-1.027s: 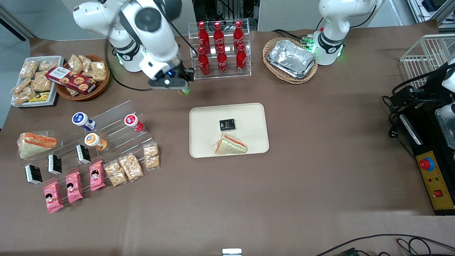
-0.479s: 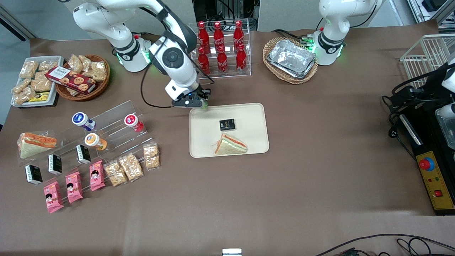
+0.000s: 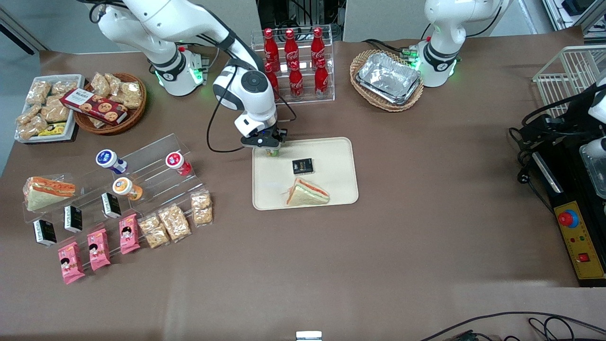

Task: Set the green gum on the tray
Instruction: 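Lower the bottle onto the tray corner and open the right gripper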

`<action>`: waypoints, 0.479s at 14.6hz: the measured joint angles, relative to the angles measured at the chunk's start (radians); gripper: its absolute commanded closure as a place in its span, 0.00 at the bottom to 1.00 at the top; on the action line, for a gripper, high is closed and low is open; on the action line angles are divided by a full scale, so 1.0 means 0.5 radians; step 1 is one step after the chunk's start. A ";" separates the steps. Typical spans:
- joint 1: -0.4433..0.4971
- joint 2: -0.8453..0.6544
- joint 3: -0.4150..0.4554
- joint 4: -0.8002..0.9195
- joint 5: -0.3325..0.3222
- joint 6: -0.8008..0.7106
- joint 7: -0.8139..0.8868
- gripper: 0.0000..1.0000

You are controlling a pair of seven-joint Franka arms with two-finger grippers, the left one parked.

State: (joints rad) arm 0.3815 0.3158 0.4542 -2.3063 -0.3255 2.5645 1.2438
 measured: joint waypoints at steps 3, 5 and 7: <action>-0.006 0.005 -0.001 0.005 -0.032 0.005 0.025 0.32; -0.008 0.005 -0.002 0.005 -0.033 0.006 0.026 0.00; -0.011 0.006 -0.005 0.006 -0.033 0.009 0.027 0.00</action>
State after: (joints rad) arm 0.3758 0.3190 0.4517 -2.3033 -0.3422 2.5689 1.2575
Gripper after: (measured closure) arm 0.251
